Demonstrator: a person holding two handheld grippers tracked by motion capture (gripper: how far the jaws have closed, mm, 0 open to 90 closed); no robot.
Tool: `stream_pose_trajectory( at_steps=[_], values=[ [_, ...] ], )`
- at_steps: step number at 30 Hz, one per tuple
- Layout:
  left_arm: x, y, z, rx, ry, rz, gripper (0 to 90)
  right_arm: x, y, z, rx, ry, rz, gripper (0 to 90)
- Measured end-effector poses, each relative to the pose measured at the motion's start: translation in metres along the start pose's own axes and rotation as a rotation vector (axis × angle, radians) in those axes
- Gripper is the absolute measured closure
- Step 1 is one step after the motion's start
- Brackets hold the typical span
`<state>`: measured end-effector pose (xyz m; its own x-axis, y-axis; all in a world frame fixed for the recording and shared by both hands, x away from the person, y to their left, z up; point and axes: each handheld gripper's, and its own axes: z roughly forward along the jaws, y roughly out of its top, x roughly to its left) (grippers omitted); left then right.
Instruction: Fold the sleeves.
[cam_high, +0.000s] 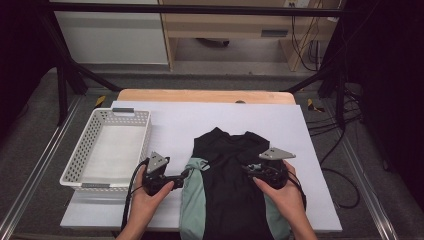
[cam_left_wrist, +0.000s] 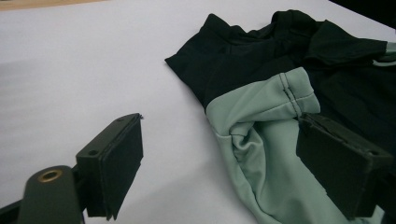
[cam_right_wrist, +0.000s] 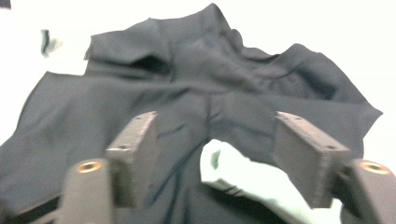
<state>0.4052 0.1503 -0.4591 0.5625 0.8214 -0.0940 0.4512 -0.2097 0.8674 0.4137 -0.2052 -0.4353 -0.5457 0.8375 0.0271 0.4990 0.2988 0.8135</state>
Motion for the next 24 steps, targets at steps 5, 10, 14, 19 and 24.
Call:
stream_pose_trajectory(
  at_steps=[5, 10, 14, 19, 24],
  values=[
    [-0.001, 0.000, 0.000, 0.001, -0.011, -0.002, 14.8, -0.009, 0.002, -0.006, -0.039, -0.030, 0.040, 17.5],
    [-0.001, 0.000, 0.001, 0.002, -0.025, -0.003, 15.2, -0.018, 0.000, -0.013, -0.075, -0.056, 0.068, 13.1],
    [-0.002, 0.000, 0.002, 0.006, -0.026, 0.000, 14.9, -0.024, -0.002, -0.018, -0.104, -0.089, 0.086, 9.6],
    [-0.003, -0.001, 0.001, 0.007, -0.027, 0.003, 14.6, -0.035, -0.007, -0.022, -0.119, -0.126, 0.120, 8.8],
    [-0.003, -0.001, 0.002, 0.005, -0.023, -0.009, 14.6, -0.045, -0.011, -0.026, -0.133, -0.136, 0.166, 8.7]
  ],
)
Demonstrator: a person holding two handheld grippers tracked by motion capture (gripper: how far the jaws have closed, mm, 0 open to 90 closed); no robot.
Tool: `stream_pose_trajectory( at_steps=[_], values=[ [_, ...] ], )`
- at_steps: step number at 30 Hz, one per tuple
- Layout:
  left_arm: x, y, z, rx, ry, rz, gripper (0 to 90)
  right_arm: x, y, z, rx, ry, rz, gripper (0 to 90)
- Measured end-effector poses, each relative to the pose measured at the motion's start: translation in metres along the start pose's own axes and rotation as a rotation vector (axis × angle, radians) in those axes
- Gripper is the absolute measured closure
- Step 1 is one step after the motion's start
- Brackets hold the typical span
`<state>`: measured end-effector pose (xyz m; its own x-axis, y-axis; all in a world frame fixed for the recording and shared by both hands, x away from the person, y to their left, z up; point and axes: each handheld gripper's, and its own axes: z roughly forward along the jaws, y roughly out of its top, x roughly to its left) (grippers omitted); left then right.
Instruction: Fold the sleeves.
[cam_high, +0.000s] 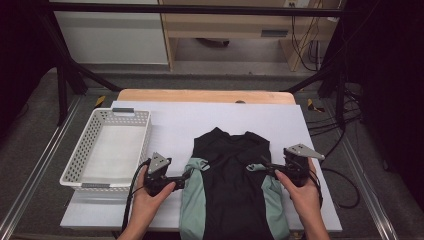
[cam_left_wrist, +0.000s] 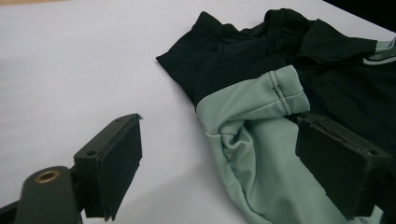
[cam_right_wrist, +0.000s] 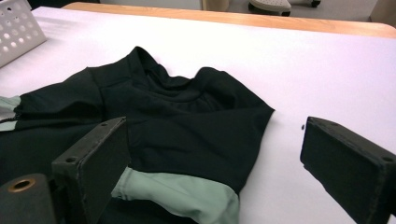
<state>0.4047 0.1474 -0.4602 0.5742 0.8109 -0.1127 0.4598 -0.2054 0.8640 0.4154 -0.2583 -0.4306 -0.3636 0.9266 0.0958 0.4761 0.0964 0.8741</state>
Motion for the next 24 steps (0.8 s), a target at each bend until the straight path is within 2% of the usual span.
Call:
stream_pose_trajectory(
  at_steps=[4, 9, 12, 14, 16, 17, 19, 22, 24],
  values=[
    [-0.001, -0.001, 0.000, 0.002, -0.006, 0.003, 14.4, -0.009, -0.002, -0.004, 0.002, -0.011, -0.002, 7.7],
    [-0.001, 0.000, 0.001, 0.003, -0.006, -0.002, 14.2, -0.027, -0.008, -0.002, 0.040, -0.039, 0.036, 9.7],
    [0.000, 0.000, 0.001, 0.003, -0.007, -0.004, 14.2, -0.034, -0.009, -0.002, 0.053, -0.032, 0.058, 9.9],
    [0.000, 0.000, 0.000, 0.002, -0.011, -0.007, 14.1, -0.037, -0.009, -0.003, 0.049, -0.022, 0.057, 9.8],
    [0.000, 0.001, 0.000, 0.013, -0.017, -0.001, 13.9, -0.038, -0.007, -0.003, 0.052, -0.005, 0.047, 9.3],
    [0.000, 0.002, 0.001, 0.021, -0.024, -0.008, 13.7, -0.038, -0.005, -0.002, 0.051, -0.002, 0.054, 9.3],
    [-0.002, 0.005, 0.004, 0.032, -0.047, -0.020, 13.7, -0.037, -0.001, 0.002, 0.057, 0.014, 0.039, 10.3],
    [-0.005, 0.016, 0.010, 0.098, -0.032, 0.013, 13.5, -0.037, 0.011, 0.013, 0.084, 0.038, 0.001, 14.3],
    [-0.005, 0.025, 0.014, 0.096, -0.038, 0.025, 12.9, -0.038, 0.018, 0.022, 0.107, 0.032, -0.020, 14.2]
  ],
)
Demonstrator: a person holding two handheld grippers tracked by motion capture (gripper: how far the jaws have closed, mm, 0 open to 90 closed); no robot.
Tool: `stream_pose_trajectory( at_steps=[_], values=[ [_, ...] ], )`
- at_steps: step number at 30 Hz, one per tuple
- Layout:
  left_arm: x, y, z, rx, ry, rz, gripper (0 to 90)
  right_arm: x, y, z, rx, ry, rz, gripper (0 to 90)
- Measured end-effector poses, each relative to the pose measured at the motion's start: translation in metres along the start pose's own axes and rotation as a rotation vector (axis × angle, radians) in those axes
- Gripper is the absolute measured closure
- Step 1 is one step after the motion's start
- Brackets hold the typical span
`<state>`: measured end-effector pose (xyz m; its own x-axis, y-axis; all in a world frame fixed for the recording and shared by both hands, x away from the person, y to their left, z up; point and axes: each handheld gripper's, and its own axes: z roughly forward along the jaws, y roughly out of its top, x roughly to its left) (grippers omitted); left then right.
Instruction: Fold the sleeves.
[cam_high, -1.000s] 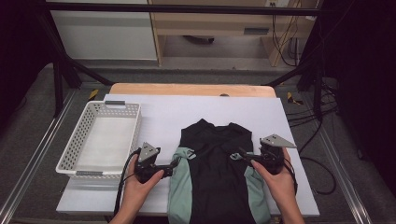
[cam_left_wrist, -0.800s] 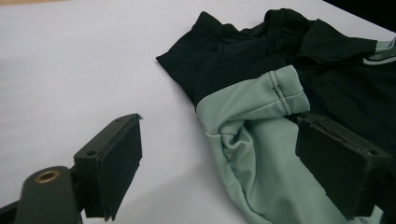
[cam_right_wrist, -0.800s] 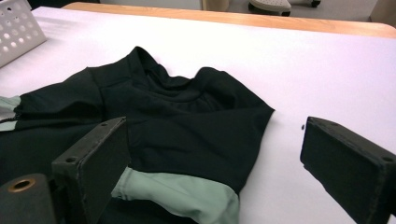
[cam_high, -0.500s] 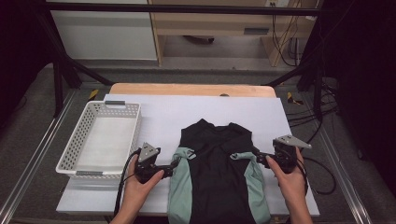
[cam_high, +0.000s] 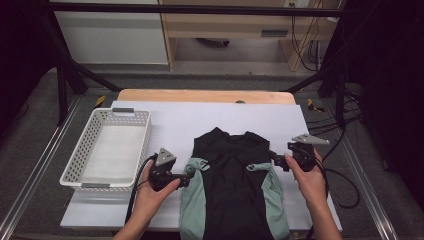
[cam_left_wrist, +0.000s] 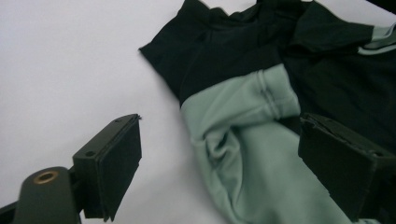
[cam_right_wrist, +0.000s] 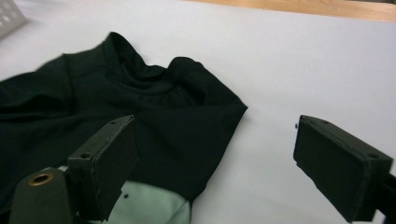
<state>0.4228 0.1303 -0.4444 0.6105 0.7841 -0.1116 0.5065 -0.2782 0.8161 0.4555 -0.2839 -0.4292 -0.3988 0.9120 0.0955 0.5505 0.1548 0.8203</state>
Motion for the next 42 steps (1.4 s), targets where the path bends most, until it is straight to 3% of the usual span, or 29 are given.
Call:
stream_pose_trajectory(
  at_steps=[3, 8, 12, 16, 19, 25, 30, 42],
  values=[
    [0.001, 0.017, 0.006, 0.001, 0.013, 0.039, 12.3, -0.004, 0.011, 0.011, 0.014, -0.004, 0.001, 15.2],
    [0.004, 0.041, 0.018, -0.015, 0.025, 0.063, 11.7, -0.008, 0.019, 0.025, 0.011, 0.009, 0.021, 19.3],
    [0.006, 0.050, 0.025, -0.043, 0.025, 0.077, 10.8, -0.009, 0.018, 0.033, -0.022, 0.023, 0.051, 19.3],
    [0.010, 0.052, 0.037, -0.058, 0.042, 0.058, 10.8, -0.009, 0.014, 0.037, -0.013, 0.023, 0.025, 17.6],
    [0.013, 0.052, 0.044, -0.063, 0.035, 0.029, 10.8, -0.008, 0.014, 0.042, -0.006, -0.026, -0.013, 16.2],
    [0.020, 0.051, 0.053, -0.044, 0.049, 0.021, 10.9, -0.007, 0.012, 0.048, -0.009, -0.062, -0.015, 16.5],
    [0.022, 0.051, 0.060, -0.024, 0.061, 0.027, 11.0, -0.007, 0.010, 0.054, 0.000, -0.032, 0.002, 16.3],
    [0.031, 0.050, 0.070, 0.006, 0.082, 0.024, 11.3, -0.005, 0.009, 0.057, 0.016, 0.014, -0.021, 15.2]
  ],
)
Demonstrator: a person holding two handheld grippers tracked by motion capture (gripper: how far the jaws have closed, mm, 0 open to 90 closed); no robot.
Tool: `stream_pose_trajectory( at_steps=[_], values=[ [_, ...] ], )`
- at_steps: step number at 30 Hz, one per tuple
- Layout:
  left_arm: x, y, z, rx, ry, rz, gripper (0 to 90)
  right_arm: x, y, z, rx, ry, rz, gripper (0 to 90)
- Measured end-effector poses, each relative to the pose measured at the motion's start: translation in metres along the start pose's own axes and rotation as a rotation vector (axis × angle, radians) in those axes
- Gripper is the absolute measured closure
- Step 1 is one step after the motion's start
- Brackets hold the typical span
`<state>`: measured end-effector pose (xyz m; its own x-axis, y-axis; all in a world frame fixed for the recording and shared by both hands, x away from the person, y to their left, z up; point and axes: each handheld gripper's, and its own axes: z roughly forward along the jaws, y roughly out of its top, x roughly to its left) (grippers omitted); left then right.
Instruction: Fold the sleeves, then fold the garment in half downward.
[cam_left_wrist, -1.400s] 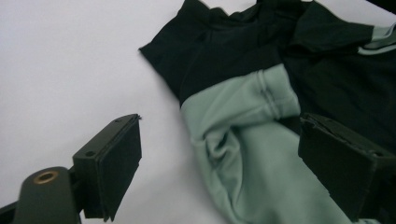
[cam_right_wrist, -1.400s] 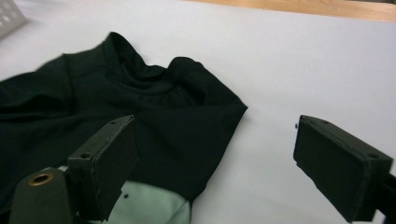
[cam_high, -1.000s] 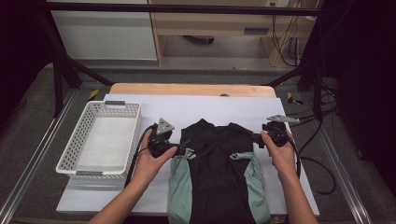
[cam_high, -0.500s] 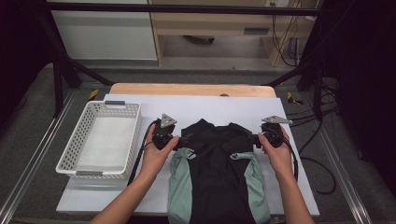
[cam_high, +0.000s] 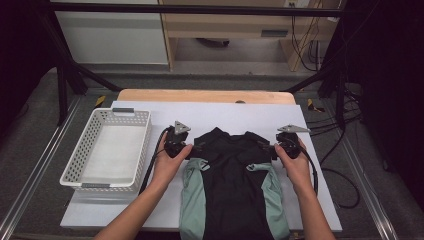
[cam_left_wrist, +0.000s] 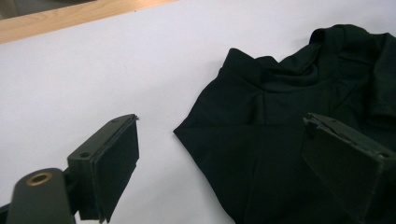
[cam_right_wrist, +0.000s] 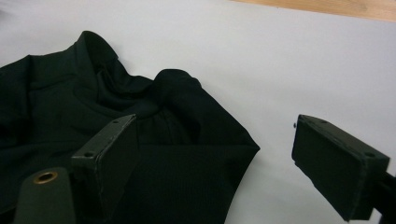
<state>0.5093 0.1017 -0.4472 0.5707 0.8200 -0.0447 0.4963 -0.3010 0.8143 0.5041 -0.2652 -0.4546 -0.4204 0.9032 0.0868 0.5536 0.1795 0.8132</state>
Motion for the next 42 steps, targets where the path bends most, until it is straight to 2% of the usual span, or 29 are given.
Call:
stream_pose_trajectory(
  at_steps=[6, 8, 12, 14, 17, 20, 23, 29, 35, 42],
  values=[
    [0.004, 0.001, 0.004, -0.012, -0.017, -0.038, 12.2, -0.003, 0.000, 0.003, 0.004, -0.018, 0.013, 15.1],
    [0.005, 0.002, 0.006, -0.008, -0.033, -0.036, 12.5, -0.005, -0.001, 0.004, 0.005, -0.026, 0.018, 15.0],
    [0.006, 0.004, 0.008, -0.006, -0.029, -0.027, 15.1, -0.007, -0.002, 0.006, 0.010, -0.028, 0.026, 15.6],
    [0.007, 0.003, 0.010, -0.003, -0.027, -0.036, 15.6, -0.007, -0.004, 0.006, 0.019, -0.035, 0.034, 16.1],
    [0.005, 0.002, 0.011, 0.013, -0.028, -0.020, 15.7, -0.007, -0.005, 0.006, 0.021, -0.045, 0.030, 17.0],
    [0.002, 0.000, 0.013, 0.025, -0.025, 0.012, 15.7, -0.009, -0.006, 0.006, 0.024, -0.059, 0.032, 20.5],
    [0.002, -0.003, 0.020, 0.047, -0.026, 0.011, 15.7, -0.008, -0.007, 0.009, 0.036, -0.060, 0.032, 23.1],
    [0.005, -0.011, 0.032, 0.073, -0.014, -0.015, 16.5, 0.001, -0.009, 0.021, 0.081, -0.050, -0.019, 24.8],
    [0.003, -0.019, 0.040, 0.096, -0.016, -0.007, 16.5, 0.003, -0.014, 0.029, 0.129, -0.054, -0.039, 25.5],
    [0.000, -0.019, 0.039, 0.105, -0.009, 0.013, 21.0, 0.008, -0.014, 0.030, 0.128, -0.031, -0.042, 34.5]
  ],
)
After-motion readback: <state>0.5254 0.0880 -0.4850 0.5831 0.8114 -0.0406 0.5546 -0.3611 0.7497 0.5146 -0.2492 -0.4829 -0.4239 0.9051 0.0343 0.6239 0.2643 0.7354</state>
